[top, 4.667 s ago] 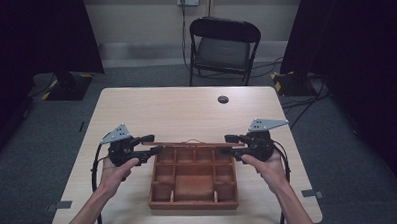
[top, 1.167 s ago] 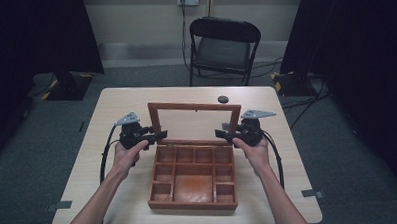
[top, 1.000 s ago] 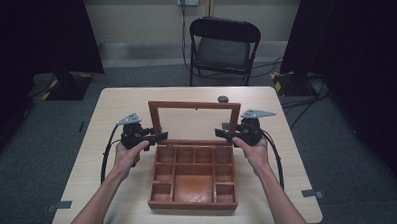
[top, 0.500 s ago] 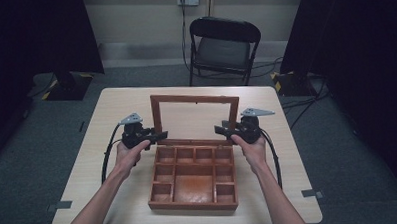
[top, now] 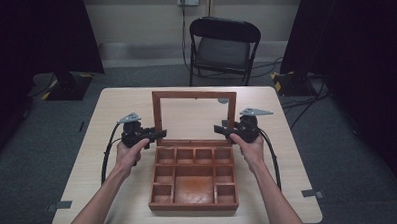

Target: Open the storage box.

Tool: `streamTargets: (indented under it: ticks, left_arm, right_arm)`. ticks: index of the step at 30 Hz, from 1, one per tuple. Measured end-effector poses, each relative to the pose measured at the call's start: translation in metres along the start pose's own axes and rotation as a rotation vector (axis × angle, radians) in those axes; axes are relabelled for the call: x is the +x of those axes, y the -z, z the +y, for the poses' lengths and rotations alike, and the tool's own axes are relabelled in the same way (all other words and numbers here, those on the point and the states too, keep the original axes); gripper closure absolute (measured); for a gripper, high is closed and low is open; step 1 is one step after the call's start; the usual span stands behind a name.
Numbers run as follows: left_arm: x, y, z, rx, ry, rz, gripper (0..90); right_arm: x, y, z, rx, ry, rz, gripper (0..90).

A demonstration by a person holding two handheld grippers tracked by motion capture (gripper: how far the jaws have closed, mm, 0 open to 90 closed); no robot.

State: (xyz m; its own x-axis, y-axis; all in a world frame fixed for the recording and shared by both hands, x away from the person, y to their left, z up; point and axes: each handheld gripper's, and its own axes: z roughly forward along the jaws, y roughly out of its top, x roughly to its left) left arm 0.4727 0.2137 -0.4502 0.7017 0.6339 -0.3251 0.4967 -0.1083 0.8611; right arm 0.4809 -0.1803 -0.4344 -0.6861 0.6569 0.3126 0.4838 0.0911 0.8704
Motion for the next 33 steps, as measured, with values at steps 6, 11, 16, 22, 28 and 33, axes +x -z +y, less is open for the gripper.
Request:
streamTargets:
  ticks: [6, 11, 16, 22, 28, 33]
  left_arm:
    - [0.001, -0.001, 0.001, 0.005, 0.006, 0.007, 62.0]
    - [0.001, -0.002, 0.001, 0.011, 0.005, 0.013, 61.9]
    - [0.002, -0.002, 0.0, 0.011, 0.013, 0.015, 61.5]
    - [0.005, -0.004, -0.001, 0.01, 0.026, 0.015, 60.3]
    - [0.005, -0.005, -0.001, 0.027, 0.026, 0.02, 55.8]
    - [0.007, -0.007, -0.003, 0.04, 0.03, 0.016, 53.1]
  right_arm:
    - [-0.001, 0.001, -0.003, 0.024, 0.0, -0.011, 40.2]
    - [-0.002, 0.0, -0.005, 0.028, 0.0, -0.02, 40.7]
    - [-0.004, -0.002, -0.006, 0.032, -0.012, -0.031, 47.9]
    - [-0.009, -0.004, -0.007, 0.032, -0.036, -0.018, 47.8]
    - [-0.008, -0.009, -0.009, 0.044, -0.032, -0.043, 41.9]
    - [-0.01, -0.014, -0.011, 0.054, -0.048, -0.048, 38.1]
